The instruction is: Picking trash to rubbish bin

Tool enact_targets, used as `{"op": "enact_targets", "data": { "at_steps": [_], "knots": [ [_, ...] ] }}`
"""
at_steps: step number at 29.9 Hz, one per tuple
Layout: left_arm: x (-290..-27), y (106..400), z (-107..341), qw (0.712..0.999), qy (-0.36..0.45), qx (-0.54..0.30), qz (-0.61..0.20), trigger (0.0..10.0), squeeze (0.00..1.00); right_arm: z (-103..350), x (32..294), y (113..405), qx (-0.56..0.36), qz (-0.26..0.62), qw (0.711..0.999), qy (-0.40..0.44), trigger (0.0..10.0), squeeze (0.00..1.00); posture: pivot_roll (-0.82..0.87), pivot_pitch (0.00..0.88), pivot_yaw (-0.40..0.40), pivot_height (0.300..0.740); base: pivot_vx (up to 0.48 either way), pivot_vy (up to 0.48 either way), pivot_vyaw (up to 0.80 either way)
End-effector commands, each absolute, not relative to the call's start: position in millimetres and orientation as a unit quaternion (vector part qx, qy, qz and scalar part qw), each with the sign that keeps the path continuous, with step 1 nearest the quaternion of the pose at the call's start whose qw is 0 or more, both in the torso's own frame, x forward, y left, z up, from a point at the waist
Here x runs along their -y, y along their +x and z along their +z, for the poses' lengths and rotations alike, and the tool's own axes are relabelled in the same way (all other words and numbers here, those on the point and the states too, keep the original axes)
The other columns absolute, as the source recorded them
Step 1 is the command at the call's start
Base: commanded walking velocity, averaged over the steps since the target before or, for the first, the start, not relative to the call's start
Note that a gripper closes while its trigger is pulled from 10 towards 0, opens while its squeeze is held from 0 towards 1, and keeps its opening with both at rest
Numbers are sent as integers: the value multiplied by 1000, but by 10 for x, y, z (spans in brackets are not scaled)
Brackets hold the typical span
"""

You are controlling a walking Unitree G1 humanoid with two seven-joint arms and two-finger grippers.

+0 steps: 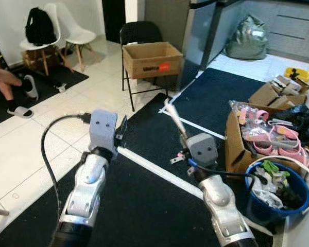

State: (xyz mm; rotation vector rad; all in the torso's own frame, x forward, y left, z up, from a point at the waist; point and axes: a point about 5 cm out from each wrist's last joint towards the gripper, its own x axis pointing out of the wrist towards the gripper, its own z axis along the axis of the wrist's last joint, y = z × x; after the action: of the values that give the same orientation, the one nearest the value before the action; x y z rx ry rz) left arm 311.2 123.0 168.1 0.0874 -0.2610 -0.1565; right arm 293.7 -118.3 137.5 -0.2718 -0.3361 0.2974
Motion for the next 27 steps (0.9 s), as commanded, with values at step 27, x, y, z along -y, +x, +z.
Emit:
{"op": "enact_targets", "data": {
  "at_steps": [27],
  "knots": [
    [-1198, 3057, 1528, 993, 9, 95, -74, 10000, 0, 1308, 1185, 2934, 133, 155, 970, -133, 10000, 0, -6, 100, 9, 740, 121, 0, 0]
  ]
}}
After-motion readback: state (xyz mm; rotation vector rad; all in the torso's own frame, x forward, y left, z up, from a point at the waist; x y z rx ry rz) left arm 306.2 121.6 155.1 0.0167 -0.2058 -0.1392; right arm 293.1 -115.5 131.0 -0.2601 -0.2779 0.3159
